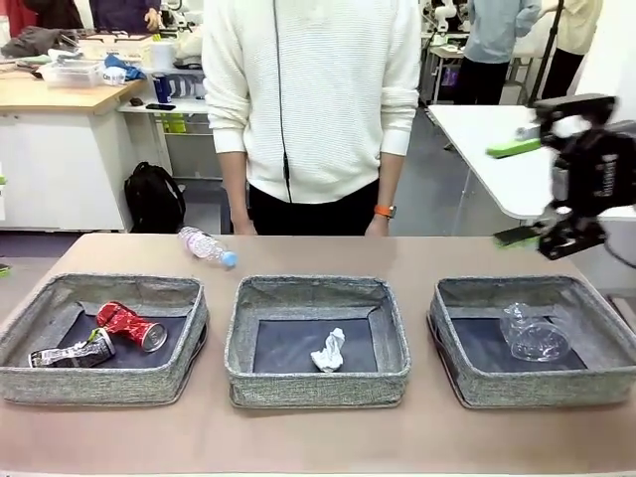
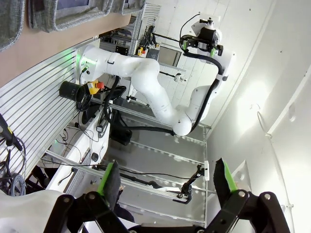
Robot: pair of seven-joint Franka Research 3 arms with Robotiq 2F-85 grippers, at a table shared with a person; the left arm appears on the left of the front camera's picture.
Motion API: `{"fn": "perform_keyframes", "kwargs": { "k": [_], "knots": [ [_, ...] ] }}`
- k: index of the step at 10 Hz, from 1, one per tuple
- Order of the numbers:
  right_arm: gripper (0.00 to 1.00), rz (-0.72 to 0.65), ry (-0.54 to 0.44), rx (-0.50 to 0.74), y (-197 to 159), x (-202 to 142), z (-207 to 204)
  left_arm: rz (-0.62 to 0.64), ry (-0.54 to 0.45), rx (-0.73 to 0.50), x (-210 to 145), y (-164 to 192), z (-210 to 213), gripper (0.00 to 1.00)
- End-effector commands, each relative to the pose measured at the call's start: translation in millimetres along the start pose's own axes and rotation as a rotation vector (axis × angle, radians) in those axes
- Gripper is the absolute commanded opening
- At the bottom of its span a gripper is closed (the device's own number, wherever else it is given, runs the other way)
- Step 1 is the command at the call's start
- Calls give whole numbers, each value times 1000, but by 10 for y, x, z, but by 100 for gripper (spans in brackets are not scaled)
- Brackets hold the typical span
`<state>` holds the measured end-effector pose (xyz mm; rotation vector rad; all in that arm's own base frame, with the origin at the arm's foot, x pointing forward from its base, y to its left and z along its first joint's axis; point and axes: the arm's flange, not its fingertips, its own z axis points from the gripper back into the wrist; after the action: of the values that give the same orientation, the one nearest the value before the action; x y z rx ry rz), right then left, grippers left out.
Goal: Sort the waste into the appropriate baskets.
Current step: Place the picked waste into the Fabric basket indicated by the person.
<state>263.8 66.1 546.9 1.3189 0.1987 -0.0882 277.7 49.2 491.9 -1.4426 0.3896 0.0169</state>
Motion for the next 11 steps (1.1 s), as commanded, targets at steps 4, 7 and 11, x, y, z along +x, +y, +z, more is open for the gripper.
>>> {"fn": "perform_keyframes", "kwargs": {
  "k": [4,7,11],
  "knots": [
    [100,-54,-87,59,-207,23,513,-17,15,10,-20,11,6,100],
    [100,-54,-87,59,-207,23,513,-17,15,10,-20,11,6,100],
    [100,-54,-87,59,-207,23,513,-17,15,10,-20,11,6,100]
  ]
}}
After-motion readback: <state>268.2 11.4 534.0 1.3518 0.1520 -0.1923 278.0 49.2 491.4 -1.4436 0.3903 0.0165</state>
